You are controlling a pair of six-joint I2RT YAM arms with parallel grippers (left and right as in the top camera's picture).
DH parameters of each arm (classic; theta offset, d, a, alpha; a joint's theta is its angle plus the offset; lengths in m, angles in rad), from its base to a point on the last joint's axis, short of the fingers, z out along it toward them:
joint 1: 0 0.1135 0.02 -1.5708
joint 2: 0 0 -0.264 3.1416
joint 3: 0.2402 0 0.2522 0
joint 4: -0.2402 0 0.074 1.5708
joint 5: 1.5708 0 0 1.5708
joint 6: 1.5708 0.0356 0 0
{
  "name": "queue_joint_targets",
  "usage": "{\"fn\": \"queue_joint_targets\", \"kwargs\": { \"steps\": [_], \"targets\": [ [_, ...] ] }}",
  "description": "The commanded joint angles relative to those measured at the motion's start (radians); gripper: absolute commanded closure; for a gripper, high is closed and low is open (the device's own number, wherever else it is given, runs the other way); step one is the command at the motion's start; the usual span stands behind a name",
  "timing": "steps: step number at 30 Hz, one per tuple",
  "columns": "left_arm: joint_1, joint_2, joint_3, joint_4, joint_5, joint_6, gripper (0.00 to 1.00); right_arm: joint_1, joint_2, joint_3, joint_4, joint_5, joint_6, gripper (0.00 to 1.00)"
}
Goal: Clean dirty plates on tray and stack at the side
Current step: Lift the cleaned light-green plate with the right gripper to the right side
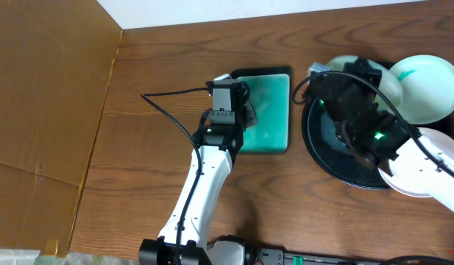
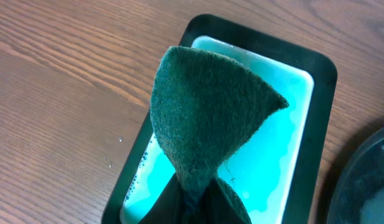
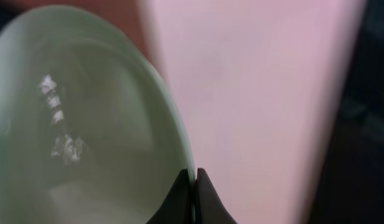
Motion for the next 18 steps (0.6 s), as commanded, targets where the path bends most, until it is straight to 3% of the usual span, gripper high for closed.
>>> {"fn": "queue_joint_targets", "kwargs": {
  "steps": [1, 4, 7, 10, 13, 18],
  "targets": [
    [0.005, 0.006, 0.002, -0.005, -0.002, -0.006, 0.93, -0.054, 0.002, -0.006, -0.078, -0.274, 0.227, 0.99],
    [0.005, 0.006, 0.002, -0.005, -0.002, -0.005, 0.93, -0.069, 0.006, -0.006, -0.031, -0.126, 0.295, 0.99],
    [0.005, 0.006, 0.002, -0.005, -0.002, -0.006, 0.93, -0.069, 0.002, -0.006, 0.125, 0.091, 0.299, 0.99],
    [0.005, 0.006, 0.002, -0.005, -0.002, -0.005, 0.93, -0.092, 0.001, -0.006, 0.219, 0.105, 0.255, 0.99],
    [0.005, 0.006, 0.001, -0.006, -0.002, -0.006, 0.93, -0.159, 0.001, -0.006, 0.201, -0.004, 0.325, 0.99],
    [0.005, 0.006, 0.001, -0.005, -0.002, -0.005, 0.93, -0.370, 0.001, -0.006, 0.040, -0.444, 0.727, 0.99]
  ]
}}
